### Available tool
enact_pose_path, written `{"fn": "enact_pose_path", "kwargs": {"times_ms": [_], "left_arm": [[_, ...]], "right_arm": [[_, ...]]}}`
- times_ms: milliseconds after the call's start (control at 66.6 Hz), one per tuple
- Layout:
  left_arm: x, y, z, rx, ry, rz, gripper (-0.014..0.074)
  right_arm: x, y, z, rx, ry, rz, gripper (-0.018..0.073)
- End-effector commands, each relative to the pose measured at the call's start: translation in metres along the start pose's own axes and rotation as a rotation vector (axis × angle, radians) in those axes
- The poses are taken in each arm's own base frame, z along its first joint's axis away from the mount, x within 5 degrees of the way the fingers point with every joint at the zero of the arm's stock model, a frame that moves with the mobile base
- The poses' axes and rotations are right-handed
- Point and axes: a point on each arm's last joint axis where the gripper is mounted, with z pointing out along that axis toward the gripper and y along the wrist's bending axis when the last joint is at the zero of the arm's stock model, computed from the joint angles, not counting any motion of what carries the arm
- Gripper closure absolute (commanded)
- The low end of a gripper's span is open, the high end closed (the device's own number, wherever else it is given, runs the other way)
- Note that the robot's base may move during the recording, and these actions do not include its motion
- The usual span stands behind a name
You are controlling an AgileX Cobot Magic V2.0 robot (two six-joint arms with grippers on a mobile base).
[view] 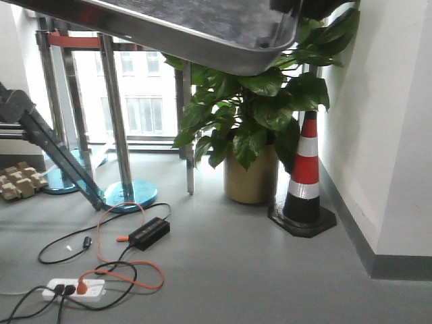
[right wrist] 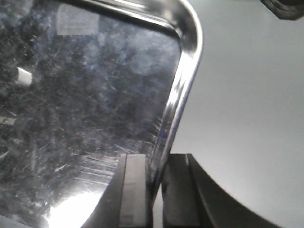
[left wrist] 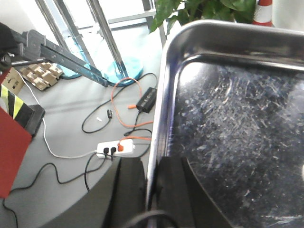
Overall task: Stack silver trays without gaps
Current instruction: 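Carry the tray in both grippers past the plant and cone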
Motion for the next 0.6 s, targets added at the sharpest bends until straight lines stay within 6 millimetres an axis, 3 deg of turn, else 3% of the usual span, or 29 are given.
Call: {"fn": "enact_pose_path", "kwargs": {"times_ms": [0, 585], "left_arm": [[-0.004, -0.007, 0.0, 0.062, -0.036, 0.0, 0.0606], [-0.004, -0.007, 0.0, 0.062, -0.036, 0.0, 0.0606]], "right_arm": [[-0.008, 0.017, -0.008, -0.191, -0.08, -0.015, 0.0557], [-0.014, 0.033, -0.013, -0.374, -0.146, -0.015, 0.0557]]}}
